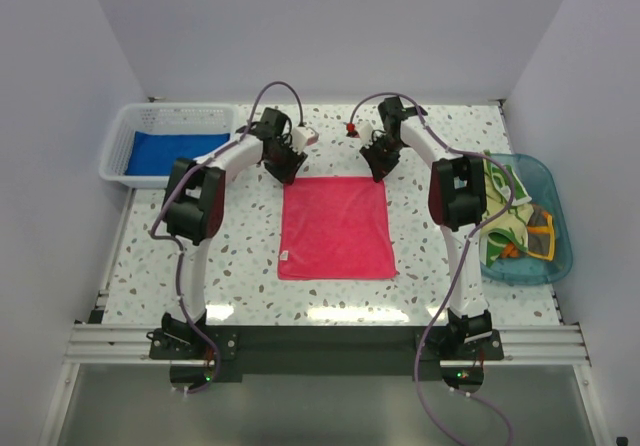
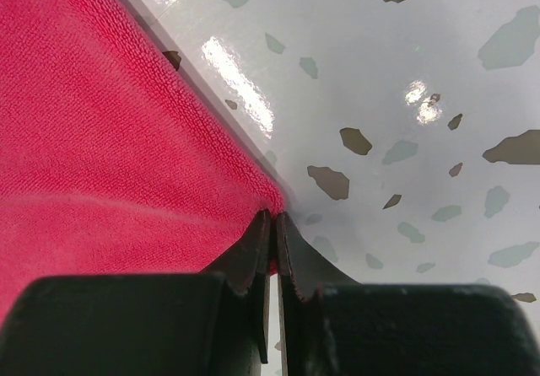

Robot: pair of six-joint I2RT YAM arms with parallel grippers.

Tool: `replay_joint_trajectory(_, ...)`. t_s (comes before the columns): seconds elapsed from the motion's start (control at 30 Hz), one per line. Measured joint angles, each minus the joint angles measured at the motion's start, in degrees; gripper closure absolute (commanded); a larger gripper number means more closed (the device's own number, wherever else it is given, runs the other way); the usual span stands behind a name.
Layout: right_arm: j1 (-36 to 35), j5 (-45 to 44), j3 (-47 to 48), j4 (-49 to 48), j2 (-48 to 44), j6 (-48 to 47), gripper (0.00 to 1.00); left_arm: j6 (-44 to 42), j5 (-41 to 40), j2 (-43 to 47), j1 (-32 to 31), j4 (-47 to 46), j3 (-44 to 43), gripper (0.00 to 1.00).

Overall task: Fold and stack the towels
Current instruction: Fold the towel

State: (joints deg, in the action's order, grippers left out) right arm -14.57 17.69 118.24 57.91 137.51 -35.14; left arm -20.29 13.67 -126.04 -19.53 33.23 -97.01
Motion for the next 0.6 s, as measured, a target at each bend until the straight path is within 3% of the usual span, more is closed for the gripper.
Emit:
replay_joint_trajectory(0.3, 0.0, -0.2, -0.6, -0.6, -0.3, 0.0, 1.00, 0.0, -0.5, -0.4, 0.0, 0.0, 0.0, 0.65)
replay_joint_trajectory(0.37, 0.0, -0.2, -0.6, -0.6, -0.3, 0.0, 1.00, 0.0, -0.5, -0.4, 0.0, -0.1, 0.1, 0.73)
replay_joint_trajectory(0.4, 0.0, -0.2, -0.6, -0.6, -0.3, 0.0, 1.00, 0.0, -0.5, -0.5, 0.0, -0.1, 0.1, 0.83)
replay_joint_trajectory(0.5, -0.1, -0.2, -0.6, -0.6, -0.4, 0.3, 1.00, 0.1, -0.3, -0.5, -0.1, -0.1, 0.1, 1.00)
replay_joint_trajectory(0.6, -0.1, -0.3, -0.9, -1.0, -0.7, 1.3, 1.00, 0.0, -0.1, -0.5, -0.1, 0.0, 0.0, 1.00)
